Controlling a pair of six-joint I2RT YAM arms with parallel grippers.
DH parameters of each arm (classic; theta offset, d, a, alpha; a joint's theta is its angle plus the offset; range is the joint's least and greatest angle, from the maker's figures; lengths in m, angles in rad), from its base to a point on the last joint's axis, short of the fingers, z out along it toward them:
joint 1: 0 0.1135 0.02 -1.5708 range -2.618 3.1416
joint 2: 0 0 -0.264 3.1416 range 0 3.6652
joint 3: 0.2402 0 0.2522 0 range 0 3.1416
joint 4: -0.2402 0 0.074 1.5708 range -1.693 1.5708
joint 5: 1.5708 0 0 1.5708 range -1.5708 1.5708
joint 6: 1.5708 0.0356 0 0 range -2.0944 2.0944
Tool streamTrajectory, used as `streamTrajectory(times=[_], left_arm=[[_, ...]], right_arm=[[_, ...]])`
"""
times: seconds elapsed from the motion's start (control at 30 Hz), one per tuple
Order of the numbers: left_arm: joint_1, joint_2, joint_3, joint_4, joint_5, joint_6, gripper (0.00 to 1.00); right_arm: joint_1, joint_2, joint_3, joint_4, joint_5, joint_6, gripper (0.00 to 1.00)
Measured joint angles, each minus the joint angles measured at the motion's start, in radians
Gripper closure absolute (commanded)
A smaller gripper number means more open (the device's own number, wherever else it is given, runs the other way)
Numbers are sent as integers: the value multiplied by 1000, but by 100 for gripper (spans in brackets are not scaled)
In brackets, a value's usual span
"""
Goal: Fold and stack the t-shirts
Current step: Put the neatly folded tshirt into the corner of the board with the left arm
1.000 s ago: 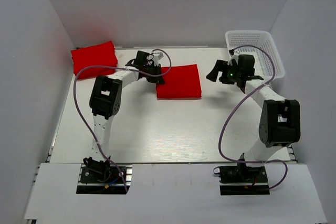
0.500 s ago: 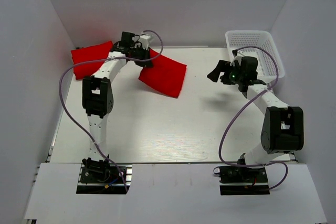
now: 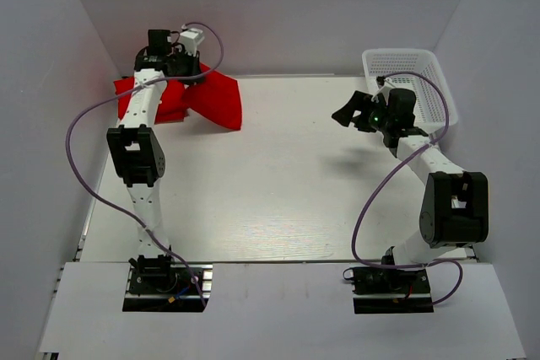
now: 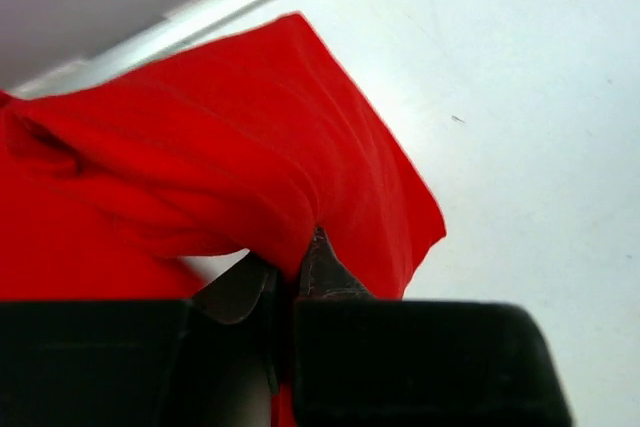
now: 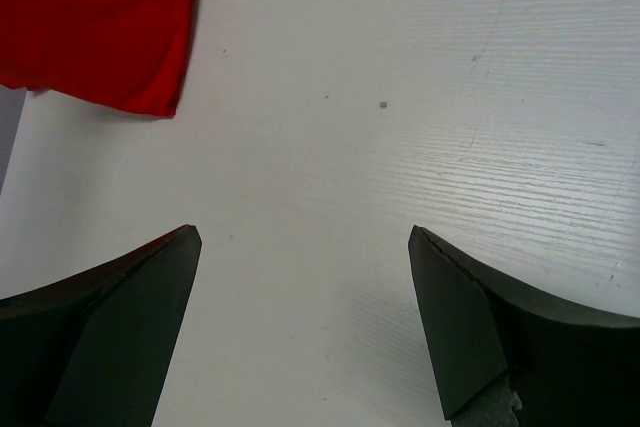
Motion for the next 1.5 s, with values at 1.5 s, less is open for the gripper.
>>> streamTrajectory(times=[1.5], left_arm=[[377,21,109,158,92,19,100]], right_arm=[[55,145,167,69,-27,117,10]])
